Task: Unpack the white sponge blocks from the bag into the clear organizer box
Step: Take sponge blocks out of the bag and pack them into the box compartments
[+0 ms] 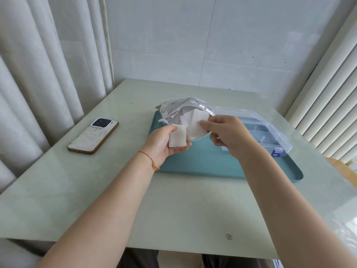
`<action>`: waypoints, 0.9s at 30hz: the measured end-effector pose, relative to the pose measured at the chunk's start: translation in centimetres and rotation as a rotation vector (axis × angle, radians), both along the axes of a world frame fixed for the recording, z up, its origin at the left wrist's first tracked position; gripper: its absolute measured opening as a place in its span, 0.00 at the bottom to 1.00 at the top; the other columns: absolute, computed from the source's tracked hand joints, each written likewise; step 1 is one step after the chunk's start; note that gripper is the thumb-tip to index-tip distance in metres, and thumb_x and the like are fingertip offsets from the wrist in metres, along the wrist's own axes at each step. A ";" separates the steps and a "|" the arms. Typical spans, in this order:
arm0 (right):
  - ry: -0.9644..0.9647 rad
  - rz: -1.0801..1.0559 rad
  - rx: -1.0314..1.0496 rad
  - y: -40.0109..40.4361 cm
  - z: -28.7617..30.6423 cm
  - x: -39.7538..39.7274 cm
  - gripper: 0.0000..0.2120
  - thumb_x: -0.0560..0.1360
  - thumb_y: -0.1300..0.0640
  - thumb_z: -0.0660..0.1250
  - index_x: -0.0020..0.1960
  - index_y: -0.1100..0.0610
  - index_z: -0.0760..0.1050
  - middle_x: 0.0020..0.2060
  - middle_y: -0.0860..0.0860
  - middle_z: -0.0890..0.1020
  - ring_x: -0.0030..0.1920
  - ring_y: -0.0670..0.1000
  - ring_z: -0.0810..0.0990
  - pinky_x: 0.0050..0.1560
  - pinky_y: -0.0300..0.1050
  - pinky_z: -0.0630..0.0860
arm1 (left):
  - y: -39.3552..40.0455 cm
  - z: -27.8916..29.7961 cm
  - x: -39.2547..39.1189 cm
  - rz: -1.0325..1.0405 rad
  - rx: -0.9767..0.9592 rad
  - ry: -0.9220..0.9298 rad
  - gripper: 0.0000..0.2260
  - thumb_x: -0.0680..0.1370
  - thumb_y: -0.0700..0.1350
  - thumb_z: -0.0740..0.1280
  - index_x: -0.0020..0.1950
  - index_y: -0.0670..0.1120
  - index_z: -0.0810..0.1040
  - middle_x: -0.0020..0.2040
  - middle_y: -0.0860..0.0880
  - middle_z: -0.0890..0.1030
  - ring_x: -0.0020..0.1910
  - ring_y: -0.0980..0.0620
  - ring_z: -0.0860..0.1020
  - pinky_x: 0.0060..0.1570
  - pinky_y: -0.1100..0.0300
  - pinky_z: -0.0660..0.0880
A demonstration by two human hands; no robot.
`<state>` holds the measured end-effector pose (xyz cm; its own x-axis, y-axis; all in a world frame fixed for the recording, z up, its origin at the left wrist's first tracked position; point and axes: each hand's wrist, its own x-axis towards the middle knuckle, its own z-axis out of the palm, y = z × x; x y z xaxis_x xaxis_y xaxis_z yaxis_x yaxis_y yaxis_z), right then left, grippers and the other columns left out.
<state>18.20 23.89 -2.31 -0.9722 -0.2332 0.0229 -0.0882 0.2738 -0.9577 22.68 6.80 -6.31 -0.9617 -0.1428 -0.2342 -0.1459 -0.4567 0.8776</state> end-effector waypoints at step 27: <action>-0.036 -0.079 -0.139 -1.6 -1.9 2.0 0.04 0.75 0.59 0.72 0.45 0.59 0.78 0.30 0.50 0.77 0.20 0.47 0.70 0.24 0.36 0.64 | 0.7 -0.2 -0.2 0.038 0.084 0.158 0.14 0.85 0.45 0.55 0.62 0.40 0.76 0.56 0.40 0.81 0.48 0.46 0.82 0.44 0.53 0.83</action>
<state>20.17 22.27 -4.26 -0.9882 -0.1527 0.0147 -0.0369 0.1435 -0.9890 22.52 7.54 -6.50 -0.9817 -0.1660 -0.0930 0.0097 -0.5317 0.8468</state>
